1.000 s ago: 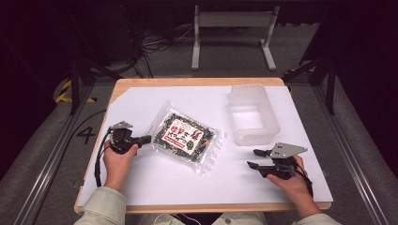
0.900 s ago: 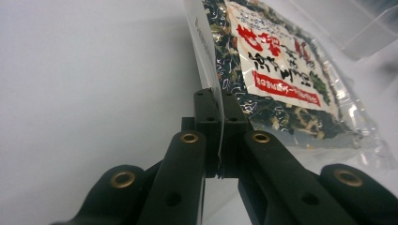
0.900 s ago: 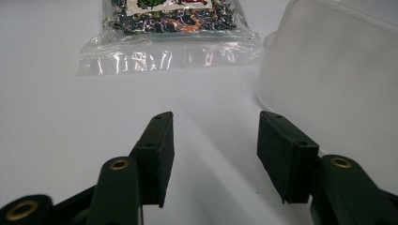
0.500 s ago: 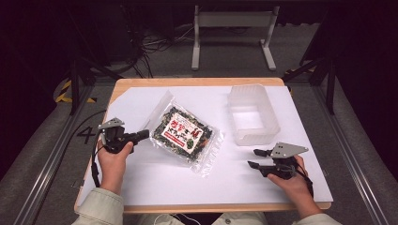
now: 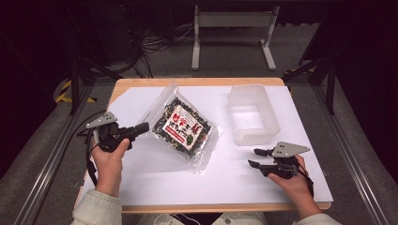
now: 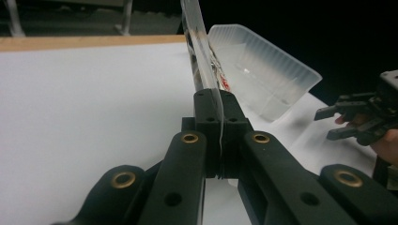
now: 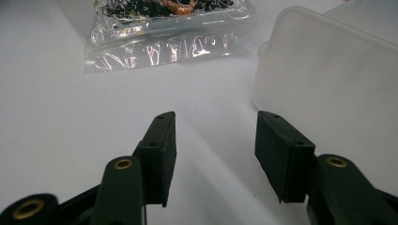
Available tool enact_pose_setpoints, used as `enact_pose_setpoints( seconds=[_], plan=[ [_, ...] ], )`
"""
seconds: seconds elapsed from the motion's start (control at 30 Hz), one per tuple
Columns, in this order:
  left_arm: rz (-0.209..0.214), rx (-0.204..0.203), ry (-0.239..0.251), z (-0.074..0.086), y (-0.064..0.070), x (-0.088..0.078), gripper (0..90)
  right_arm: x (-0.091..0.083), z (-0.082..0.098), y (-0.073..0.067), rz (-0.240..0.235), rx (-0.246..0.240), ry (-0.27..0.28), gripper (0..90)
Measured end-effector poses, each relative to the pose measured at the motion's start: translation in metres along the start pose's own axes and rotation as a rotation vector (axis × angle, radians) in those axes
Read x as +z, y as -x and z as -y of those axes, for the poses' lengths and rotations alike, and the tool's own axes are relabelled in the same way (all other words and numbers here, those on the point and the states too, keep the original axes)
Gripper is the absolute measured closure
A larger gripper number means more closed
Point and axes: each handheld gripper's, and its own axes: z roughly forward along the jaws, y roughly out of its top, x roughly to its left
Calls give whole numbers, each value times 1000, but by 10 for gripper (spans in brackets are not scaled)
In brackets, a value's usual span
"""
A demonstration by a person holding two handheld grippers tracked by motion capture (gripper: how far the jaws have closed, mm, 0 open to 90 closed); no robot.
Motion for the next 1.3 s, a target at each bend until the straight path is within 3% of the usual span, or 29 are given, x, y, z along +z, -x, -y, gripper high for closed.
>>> enact_pose_setpoints(
  seconds=[0.1,0.27,0.43,0.77,0.8,1.0,1.3],
  plan=[
    [6,17,20,-5,6,-5,897,-1,-1,-1,-3,2,5,485],
    [6,81,53,-15,18,-13,897,-1,-6,-3,-9,-2,17,485],
    [-10,133,59,-23,30,-15,898,-3,-14,-5,-16,1,43,480],
    [-14,218,95,-39,47,-24,897,-8,-38,-4,-3,-27,118,462],
    [-24,241,95,-42,48,-28,897,-9,-41,-4,-4,-31,132,460],
    [-16,277,103,-47,54,-36,897,-15,-52,-5,5,-48,153,460],
    [24,287,123,-49,57,-41,898,-16,-67,-7,-12,-49,170,452]
  ],
)
